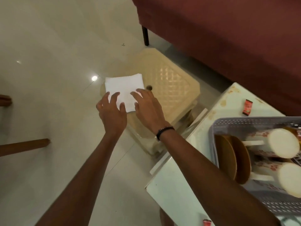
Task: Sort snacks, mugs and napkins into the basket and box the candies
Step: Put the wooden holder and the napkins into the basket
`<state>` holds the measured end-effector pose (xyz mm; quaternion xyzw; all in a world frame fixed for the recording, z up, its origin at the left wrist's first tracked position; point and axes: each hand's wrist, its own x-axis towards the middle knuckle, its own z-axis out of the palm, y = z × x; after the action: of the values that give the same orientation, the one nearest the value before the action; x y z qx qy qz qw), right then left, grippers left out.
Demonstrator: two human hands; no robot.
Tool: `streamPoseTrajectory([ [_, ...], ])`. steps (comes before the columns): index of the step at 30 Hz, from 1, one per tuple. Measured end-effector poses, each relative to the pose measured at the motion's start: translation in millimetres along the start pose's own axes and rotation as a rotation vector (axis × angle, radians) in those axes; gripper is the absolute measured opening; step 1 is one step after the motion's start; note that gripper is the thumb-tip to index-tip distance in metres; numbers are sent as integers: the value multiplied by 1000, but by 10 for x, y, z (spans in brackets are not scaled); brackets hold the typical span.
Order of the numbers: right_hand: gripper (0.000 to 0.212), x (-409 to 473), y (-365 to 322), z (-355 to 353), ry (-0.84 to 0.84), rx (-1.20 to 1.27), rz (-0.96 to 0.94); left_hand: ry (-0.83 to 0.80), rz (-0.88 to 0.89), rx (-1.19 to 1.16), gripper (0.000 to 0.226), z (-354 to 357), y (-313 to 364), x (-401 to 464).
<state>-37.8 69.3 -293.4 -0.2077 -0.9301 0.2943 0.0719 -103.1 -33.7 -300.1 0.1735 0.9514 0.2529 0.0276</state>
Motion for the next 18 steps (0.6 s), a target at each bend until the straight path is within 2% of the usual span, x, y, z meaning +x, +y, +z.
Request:
streamPoseTrajectory([
  [4,39,174,51,282,-50,-107,-37,-3,-191,-93,45,14,-88,172],
  [8,35,91,117,410,35,-72,-23,-54,-433,-361,58,23,-130,300],
  [11,35,101,102,386,33,-65,-23,-62,-545,-419,58,-8,-148,385],
  [15,35,66,110,290,-49,-40,-9,-153,-547,-470,38,-104,-114,479],
  [18,30,-168,100,162,-97,12,-3,-306,-654,-685,7,-243,-11,407],
])
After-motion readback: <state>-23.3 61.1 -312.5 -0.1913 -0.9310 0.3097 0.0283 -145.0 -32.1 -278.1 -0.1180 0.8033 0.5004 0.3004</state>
